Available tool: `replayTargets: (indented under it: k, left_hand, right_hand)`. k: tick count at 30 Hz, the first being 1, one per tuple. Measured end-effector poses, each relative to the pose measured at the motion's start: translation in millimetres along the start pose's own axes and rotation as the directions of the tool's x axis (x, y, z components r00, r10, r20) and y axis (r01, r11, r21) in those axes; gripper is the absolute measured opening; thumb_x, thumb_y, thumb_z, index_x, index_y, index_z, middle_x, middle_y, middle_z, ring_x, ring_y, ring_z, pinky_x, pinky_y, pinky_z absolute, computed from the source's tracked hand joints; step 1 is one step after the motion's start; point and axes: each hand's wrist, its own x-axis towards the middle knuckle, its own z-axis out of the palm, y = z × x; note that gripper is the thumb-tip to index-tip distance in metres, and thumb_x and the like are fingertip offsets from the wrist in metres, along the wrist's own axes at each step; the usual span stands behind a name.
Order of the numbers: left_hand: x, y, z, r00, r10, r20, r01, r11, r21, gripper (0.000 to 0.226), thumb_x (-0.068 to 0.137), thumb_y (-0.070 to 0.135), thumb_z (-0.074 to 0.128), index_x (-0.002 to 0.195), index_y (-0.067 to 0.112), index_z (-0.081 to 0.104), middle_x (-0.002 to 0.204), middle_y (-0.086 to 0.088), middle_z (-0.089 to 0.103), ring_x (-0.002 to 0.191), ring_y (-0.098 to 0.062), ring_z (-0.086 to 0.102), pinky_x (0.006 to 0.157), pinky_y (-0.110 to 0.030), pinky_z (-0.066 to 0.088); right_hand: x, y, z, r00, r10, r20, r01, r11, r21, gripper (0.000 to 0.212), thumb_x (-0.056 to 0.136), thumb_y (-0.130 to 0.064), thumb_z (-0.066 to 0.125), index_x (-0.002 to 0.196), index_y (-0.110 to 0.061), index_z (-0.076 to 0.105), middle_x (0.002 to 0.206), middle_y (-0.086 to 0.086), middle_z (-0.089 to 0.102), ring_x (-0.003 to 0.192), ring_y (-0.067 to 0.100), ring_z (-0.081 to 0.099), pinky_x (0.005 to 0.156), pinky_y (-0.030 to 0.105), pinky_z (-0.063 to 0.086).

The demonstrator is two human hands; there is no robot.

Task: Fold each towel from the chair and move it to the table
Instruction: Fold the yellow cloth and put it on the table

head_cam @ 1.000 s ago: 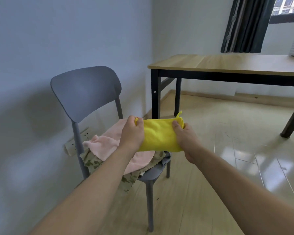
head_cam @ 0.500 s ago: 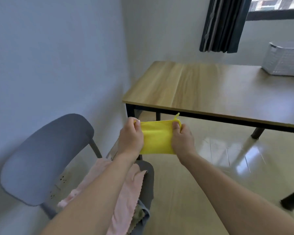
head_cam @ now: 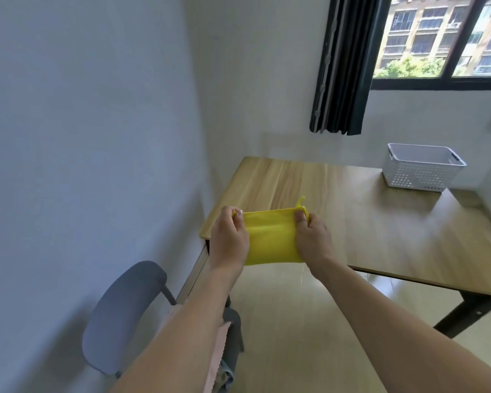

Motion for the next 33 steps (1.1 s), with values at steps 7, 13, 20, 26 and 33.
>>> replayTargets:
  k: [7,13,20,26,33]
  left_hand:
    - [-2,47,41,1.0,0.014,0.011,-0.013,1.0,-0.019,0.022,0.101,0.025,0.039,0.103,0.011,0.056,0.091,0.006,0.053,0.085,-0.013,0.048,0.069,-0.021,0.031]
    - [-3,107,120,1.0,0.019,0.013,-0.018,0.999,-0.045,0.022,0.1,0.024,0.043,0.102,0.008,0.058,0.09,0.004,0.056,0.085,-0.014,0.05,0.069,-0.023,0.033]
    - [-13,151,206,0.995,-0.054,0.084,0.061,0.994,-0.089,0.018,0.098,0.027,0.048,0.089,0.015,0.059,0.078,0.01,0.057,0.073,-0.007,0.052,0.056,-0.019,0.035]
    - [18,164,266,0.952,-0.068,0.298,0.11,0.986,-0.127,0.011,0.094,0.027,0.054,0.092,0.022,0.063,0.09,0.002,0.064,0.086,-0.017,0.061,0.078,-0.038,0.055]
    - [37,205,361,0.877,-0.091,0.472,0.165,0.979,-0.117,0.013,0.094,0.016,0.057,0.104,0.014,0.065,0.104,-0.013,0.068,0.09,-0.023,0.066,0.076,-0.036,0.058]
  right_hand:
    - [26,2,-61,0.999,-0.026,-0.025,0.026,1.0,0.004,0.037,0.102,-0.039,0.033,0.108,-0.009,0.053,0.1,0.005,0.052,0.091,0.022,0.046,0.074,0.031,0.032]
    - [83,14,-148,0.996,-0.086,-0.013,0.087,0.994,0.062,0.027,0.101,-0.038,0.037,0.097,-0.016,0.052,0.1,0.004,0.053,0.092,0.022,0.048,0.078,0.031,0.036]
    - [153,37,-235,0.996,-0.062,0.068,0.059,0.997,0.046,0.023,0.1,-0.035,0.041,0.095,-0.016,0.054,0.09,0.001,0.053,0.088,0.021,0.048,0.067,0.029,0.037]
    - [208,53,-281,0.999,-0.026,0.035,0.021,0.993,0.12,0.025,0.1,-0.028,0.045,0.119,-0.016,0.057,0.109,0.002,0.054,0.098,0.02,0.048,0.08,0.03,0.037]
    - [301,75,-355,0.998,-0.013,0.065,0.012,1.0,0.022,0.022,0.101,-0.022,0.042,0.114,-0.012,0.056,0.105,0.004,0.054,0.094,0.019,0.047,0.079,0.032,0.036]
